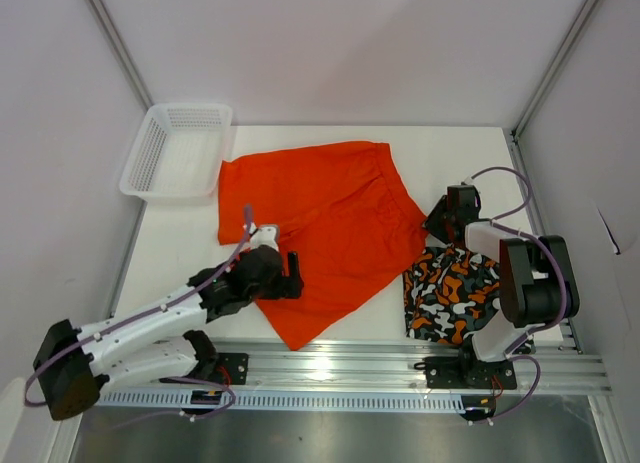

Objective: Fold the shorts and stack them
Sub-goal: Flatten the shorts out

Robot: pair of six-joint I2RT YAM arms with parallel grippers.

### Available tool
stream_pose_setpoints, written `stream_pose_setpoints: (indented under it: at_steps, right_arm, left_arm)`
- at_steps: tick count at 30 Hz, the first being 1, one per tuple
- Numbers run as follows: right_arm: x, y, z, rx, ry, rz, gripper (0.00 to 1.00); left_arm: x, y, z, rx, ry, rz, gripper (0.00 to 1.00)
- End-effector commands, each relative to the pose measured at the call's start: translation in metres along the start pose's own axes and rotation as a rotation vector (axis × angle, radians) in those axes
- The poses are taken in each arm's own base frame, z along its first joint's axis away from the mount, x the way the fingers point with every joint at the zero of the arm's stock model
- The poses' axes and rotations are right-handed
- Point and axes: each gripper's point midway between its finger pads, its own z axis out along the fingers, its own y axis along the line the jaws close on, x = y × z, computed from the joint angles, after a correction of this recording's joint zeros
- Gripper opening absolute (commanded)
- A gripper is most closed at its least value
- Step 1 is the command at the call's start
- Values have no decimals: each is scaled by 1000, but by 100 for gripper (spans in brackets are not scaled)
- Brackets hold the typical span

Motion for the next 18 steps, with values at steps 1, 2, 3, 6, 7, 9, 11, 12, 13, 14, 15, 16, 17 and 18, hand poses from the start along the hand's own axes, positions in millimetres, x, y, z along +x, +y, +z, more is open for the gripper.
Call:
stream_pose_setpoints:
  at_steps: [1,2,3,6,7,9,11,12,13,14,15,16,17,18]
  right_arm:
    - [-4,8,2,-39,-6,6,41]
    - [-3,8,3,-39,-6,7,36]
    - [-4,8,3,-38,-8,7,31]
    - [-5,6,3,-28,-10,15,8]
    - [-7,5,3,-24,-14,17,3]
    - [-8,5,3,-22,-18,24,0]
    - [-15,2,6,2,-39,40,0]
    - [-18,1,7,9,-37,47,0]
    - [-17,-1,11,22,-27,59,0]
    - [-29,4,13,17,-44,67,0]
    - [-32,3,14,25,-39,70,0]
    - [-31,0,18,44,-23,78,0]
    - [-35,1,20,46,-26,85,0]
    - [-46,5,21,40,-41,89,0]
  left_arm:
    - [0,-16,-7,-57,-9,87,91]
    - [4,-21,-7,-51,-2,119,91]
    - [11,-32,-10,-19,4,179,90]
    - [31,-49,-10,11,42,313,88]
    - [41,-50,-7,-4,65,360,88]
    - [53,-60,-12,1,82,451,86]
    - [59,-65,-9,-21,78,519,86]
    - [66,-71,-11,-2,80,567,86]
    - [69,-74,-10,0,82,588,85]
    - [73,-77,-8,4,93,621,85]
    - [77,-80,-7,16,101,641,84]
    - [78,-84,-7,21,104,650,84]
    - [79,-85,-6,22,110,670,83]
    - [81,-90,-4,30,116,683,82]
